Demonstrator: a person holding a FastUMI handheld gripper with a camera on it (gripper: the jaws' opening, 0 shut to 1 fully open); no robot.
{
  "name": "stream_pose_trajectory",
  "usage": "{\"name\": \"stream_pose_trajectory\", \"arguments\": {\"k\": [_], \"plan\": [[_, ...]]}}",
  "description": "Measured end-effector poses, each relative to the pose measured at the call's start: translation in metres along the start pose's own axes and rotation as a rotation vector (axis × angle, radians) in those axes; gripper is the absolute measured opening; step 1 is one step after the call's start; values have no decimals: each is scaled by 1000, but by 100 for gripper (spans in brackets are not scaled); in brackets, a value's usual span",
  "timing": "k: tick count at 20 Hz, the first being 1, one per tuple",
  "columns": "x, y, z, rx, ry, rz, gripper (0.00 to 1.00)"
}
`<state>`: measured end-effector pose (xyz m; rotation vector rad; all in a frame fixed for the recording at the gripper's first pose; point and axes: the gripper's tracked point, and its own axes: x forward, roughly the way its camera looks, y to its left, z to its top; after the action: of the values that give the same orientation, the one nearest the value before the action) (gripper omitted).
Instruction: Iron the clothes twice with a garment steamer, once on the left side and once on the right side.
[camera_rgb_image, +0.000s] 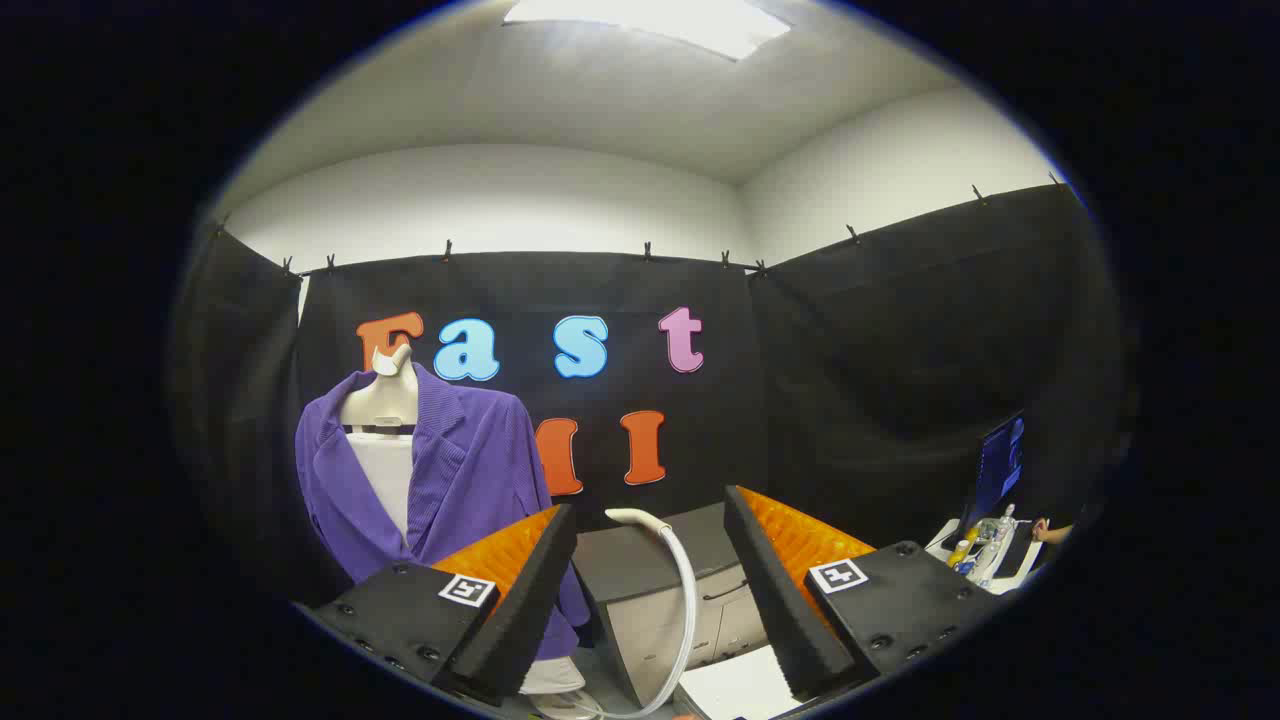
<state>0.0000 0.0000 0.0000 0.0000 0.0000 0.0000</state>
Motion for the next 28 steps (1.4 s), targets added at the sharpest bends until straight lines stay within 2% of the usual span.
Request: {"name": "stream_pose_trajectory", "arguments": {"k": [19, 28], "plan": [[-7, -8, -16, -36, 44, -52, 99], [37, -4, -25, -60, 63, -34, 99]]}}
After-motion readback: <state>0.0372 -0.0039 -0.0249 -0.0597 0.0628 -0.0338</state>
